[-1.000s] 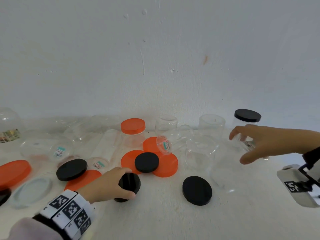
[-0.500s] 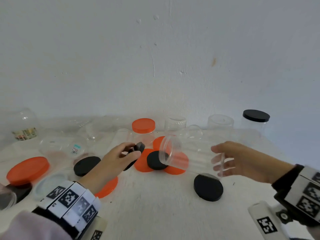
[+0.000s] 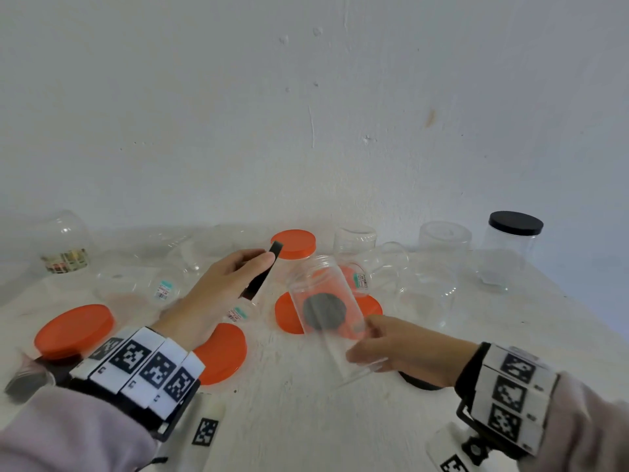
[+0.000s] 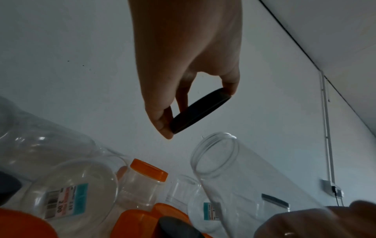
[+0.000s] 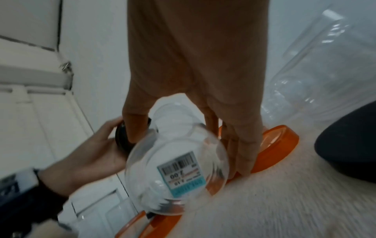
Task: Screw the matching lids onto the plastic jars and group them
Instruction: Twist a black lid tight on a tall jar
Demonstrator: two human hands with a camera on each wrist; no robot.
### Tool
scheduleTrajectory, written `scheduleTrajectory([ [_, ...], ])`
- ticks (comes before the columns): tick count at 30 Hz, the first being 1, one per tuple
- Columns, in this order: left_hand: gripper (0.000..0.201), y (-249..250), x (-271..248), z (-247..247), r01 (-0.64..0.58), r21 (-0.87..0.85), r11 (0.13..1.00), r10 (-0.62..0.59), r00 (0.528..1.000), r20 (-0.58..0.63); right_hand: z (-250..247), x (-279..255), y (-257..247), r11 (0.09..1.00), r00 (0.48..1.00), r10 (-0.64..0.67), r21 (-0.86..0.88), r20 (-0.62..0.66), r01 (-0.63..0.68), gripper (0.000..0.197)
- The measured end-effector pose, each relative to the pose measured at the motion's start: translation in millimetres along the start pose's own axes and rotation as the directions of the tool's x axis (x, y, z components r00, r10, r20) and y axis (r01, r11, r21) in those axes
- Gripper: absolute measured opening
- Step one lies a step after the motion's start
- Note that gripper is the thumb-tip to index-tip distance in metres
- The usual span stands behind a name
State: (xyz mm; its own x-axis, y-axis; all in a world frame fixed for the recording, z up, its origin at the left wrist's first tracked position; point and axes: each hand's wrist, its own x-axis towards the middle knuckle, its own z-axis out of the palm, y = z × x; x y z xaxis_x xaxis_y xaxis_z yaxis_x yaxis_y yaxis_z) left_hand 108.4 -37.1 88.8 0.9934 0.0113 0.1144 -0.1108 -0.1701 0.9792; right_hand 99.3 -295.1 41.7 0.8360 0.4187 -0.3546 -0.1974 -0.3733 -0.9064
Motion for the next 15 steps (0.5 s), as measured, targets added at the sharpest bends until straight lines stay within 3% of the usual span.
scheduleTrajectory([
  [4, 0.035, 6.6, -1.0, 8.2, -0.031, 0.071, 0.997, 0.032, 1.0, 0.001, 8.8, 21.8, 7.4, 0.973, 0.998, -0.04, -0.23, -0.048, 0.028, 0.055],
  [11, 0.064, 15.6, -6.7, 23.8, -0.157, 0.205, 0.966, 0.15, 0.987, 0.05, 13.9, 44.5, 13.7, 0.891, 0.996, -0.091, -0.448, -0.019, 0.073, 0.077],
  [15, 0.051, 17.0, -7.6, 31.1, -0.194, 0.23, 0.954, 0.175, 0.979, 0.101, 11.2, 50.0, 17.6, 0.862, 0.996, -0.085, -0.502, -0.004, 0.071, 0.101],
])
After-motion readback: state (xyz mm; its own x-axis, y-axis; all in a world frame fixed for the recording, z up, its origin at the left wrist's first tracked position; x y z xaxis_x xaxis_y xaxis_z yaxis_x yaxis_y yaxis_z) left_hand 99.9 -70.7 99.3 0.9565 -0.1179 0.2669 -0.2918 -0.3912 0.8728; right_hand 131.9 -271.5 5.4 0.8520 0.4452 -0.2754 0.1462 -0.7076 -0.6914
